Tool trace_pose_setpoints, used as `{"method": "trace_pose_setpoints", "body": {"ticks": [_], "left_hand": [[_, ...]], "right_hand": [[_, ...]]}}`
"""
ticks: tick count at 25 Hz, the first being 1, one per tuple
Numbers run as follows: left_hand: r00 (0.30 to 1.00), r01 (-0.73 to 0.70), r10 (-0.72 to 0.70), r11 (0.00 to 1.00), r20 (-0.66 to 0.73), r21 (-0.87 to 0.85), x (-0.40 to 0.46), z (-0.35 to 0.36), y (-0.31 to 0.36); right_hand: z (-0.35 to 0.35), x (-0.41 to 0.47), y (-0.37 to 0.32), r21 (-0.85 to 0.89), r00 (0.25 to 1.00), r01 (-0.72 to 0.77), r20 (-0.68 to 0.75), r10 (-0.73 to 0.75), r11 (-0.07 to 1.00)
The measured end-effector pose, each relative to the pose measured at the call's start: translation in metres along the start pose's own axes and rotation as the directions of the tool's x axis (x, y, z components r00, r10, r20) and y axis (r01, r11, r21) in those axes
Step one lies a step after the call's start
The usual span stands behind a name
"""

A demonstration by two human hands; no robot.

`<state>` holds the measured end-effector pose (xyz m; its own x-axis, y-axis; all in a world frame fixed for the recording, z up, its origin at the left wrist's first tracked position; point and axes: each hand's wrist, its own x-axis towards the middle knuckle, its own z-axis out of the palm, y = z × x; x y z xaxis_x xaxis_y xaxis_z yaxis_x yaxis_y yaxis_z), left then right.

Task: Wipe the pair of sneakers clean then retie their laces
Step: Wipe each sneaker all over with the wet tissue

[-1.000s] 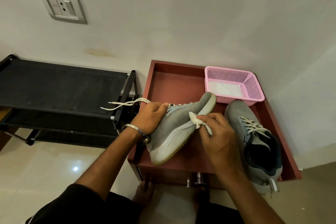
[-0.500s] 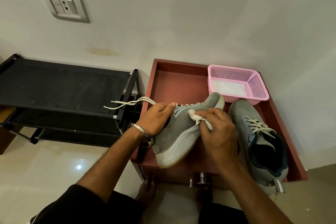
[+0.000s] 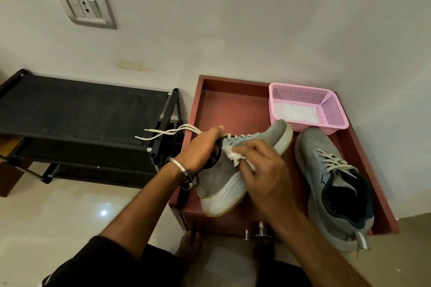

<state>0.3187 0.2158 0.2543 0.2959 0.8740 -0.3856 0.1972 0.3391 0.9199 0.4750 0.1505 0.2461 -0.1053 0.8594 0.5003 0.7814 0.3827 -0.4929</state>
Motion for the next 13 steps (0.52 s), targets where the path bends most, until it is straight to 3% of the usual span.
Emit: {"method": "trace_pose_setpoints", "body": {"ticks": [3,4,8,11,13], "left_hand": [[0.997,0.001,0.002,0.999,0.075,-0.038,-0.001,0.000,0.000],[0.998,0.002,0.001,0.999,0.070,-0.051,-0.002,0.000,0.000],[0.995,0.014,0.000,0.991,0.101,-0.132,-0.007,0.003,0.006],[0.997,0.012,-0.003,0.994,0.074,-0.112,-0.007,0.002,0.005],[0.997,0.022,-0.015,0.995,0.076,-0.094,-0.010,0.002,0.005]], "right_hand": [[0.011,-0.015,-0.027,0.056,0.946,0.257,0.191,-0.263,0.965],[0.009,-0.011,-0.026,0.046,0.941,0.266,0.202,-0.270,0.963],[0.002,0.005,-0.004,-0.003,0.996,0.085,0.028,-0.085,0.996],[0.012,-0.012,-0.026,0.047,0.949,0.266,0.163,-0.270,0.963],[0.008,-0.009,-0.020,0.031,0.943,0.292,0.155,-0.294,0.956]]}}
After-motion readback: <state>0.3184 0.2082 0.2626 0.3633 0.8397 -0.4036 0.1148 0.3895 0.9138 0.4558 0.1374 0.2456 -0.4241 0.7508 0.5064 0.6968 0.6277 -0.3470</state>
